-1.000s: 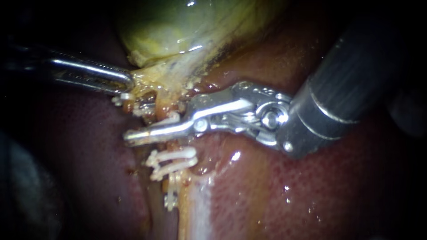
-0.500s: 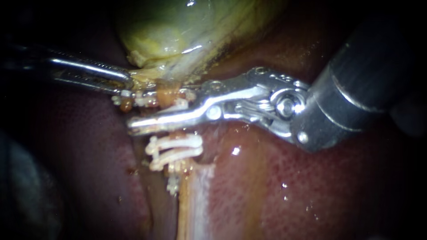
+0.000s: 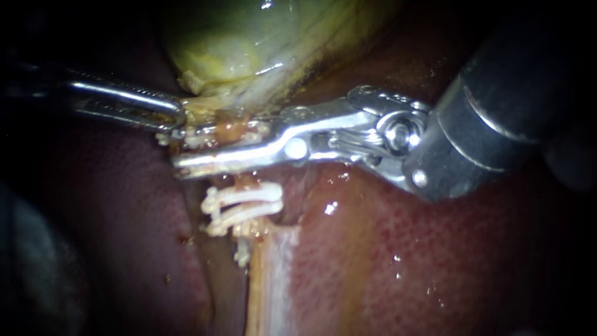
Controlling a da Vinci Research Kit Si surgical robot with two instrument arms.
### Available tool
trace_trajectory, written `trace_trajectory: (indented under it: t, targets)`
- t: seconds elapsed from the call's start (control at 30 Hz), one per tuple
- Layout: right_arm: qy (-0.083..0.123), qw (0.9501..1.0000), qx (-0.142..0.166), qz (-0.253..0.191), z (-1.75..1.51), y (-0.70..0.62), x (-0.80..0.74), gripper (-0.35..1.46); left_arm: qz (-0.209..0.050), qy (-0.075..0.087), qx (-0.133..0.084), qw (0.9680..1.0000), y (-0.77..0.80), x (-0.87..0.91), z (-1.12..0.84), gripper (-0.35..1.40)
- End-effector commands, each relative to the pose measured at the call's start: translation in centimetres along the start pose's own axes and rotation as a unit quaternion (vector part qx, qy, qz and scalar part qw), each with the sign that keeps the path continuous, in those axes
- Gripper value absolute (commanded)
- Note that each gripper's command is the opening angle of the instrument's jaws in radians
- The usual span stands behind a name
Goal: Clipping third clip right tube
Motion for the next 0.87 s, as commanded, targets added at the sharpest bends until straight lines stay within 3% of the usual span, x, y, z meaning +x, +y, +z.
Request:
trace_trajectory:
  t: [0.03,0.17,0.27,0.3,0.87]
  targets:
    - [0.0,1.0,0.0,0.0,0.0,0.0,-0.01,0.14,0.0,0.0,0.0,1.0,0.0,0.0,0.0,-0.35]
    - [-0.001,0.9999,0.0,0.014,-0.01,0.0,-0.01,0.01,0.0,0.0,0.0,1.0,0.0,0.0,0.0,-0.35]
    - [-0.001,0.9994,0.0,0.035,-0.03,0.0,-0.02,-0.32,0.0,0.0,0.0,1.0,0.0,0.0,0.0,-0.35]
    - [-0.002,0.9994,0.001,0.035,-0.04,-0.01,-0.02,-0.35,0.0,0.0,0.0,1.0,0.0,0.0,0.0,-0.35]
    - [-0.003,0.9992,0.002,0.039,-0.06,0.0,-0.08,-0.35,0.0,0.0,0.001,1.0,0.0,0.0,0.01,-0.35]
